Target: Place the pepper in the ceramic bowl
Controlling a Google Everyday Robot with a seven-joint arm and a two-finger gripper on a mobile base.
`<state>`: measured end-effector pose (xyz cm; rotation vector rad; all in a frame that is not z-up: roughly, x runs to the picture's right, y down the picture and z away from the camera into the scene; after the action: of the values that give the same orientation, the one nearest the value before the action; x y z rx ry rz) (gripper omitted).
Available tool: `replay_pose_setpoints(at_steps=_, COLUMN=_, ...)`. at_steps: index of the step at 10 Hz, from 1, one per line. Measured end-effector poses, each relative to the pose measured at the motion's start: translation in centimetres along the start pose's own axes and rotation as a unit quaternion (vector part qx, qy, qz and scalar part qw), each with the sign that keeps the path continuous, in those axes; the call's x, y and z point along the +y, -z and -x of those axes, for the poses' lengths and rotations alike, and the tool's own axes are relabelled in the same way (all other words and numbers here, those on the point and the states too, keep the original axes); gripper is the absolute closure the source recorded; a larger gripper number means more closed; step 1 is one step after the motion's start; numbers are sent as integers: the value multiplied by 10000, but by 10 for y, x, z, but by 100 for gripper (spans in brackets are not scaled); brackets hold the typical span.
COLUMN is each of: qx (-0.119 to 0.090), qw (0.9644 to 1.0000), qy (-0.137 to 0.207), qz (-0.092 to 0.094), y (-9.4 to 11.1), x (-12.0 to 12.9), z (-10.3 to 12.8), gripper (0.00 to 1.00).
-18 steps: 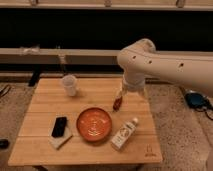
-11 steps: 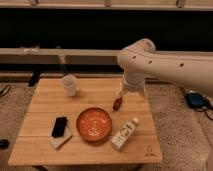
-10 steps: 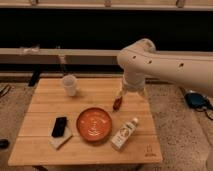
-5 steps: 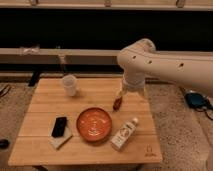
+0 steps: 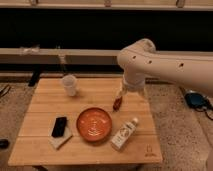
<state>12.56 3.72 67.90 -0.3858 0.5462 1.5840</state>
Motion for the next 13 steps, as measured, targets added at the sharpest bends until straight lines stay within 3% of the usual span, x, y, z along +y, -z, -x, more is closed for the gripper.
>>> replay_pose_setpoints(at_steps=9, qx=36, qw=10000, qy=0, qz=5, y=-4, x=3, z=1, gripper=20)
replay_pose_setpoints(at_steps=13, qx=429, qw=9990, qy=70, qz=114, y=-57, x=50, z=4, gripper=20)
